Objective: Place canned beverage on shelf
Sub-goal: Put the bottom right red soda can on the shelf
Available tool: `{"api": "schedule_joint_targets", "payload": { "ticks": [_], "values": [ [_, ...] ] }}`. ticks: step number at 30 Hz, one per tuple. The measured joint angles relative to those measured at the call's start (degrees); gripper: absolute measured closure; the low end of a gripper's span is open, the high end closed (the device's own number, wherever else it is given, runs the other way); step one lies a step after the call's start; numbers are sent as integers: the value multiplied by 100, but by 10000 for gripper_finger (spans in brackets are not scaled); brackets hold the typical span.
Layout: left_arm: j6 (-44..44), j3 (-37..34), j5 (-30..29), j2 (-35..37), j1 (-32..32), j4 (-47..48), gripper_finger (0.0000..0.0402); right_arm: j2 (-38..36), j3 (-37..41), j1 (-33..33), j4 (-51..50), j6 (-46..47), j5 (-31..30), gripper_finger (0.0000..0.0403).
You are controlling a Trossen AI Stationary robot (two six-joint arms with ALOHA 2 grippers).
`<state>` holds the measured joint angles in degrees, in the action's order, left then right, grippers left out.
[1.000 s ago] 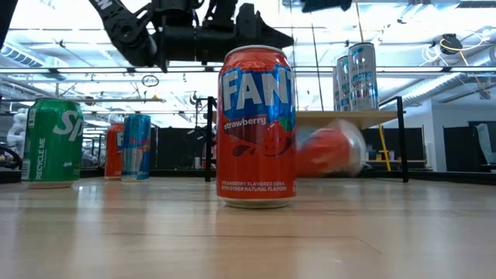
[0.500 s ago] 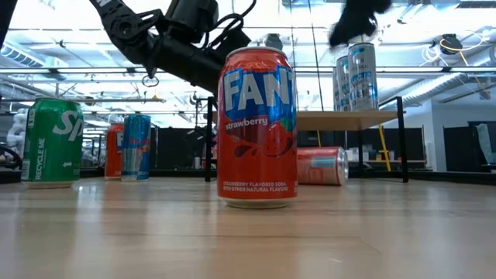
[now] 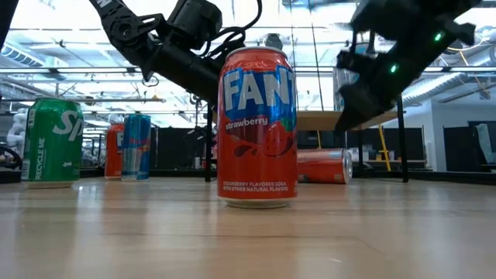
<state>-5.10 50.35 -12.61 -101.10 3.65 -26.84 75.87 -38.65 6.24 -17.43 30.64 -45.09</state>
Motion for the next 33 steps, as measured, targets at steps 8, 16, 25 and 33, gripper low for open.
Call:
{"api": "schedule_joint_targets", "payload": {
  "ticks": [8,16,25,33],
  "values": [
    [-1,0,-21,0,53,-16,43,809,32,-561,61,-12,-147,260],
    [8,0,-21,0,53,37,43,682,-15,-180,429,41,2636,279],
    [364,0,-31,-18,45,33,43,-7,-191,1119,-62,1469,1067,284],
    [588,5,-150,-544,-20,-433,64,652,-189,1697,-1310,3450,-1078,370]
  ]
}}
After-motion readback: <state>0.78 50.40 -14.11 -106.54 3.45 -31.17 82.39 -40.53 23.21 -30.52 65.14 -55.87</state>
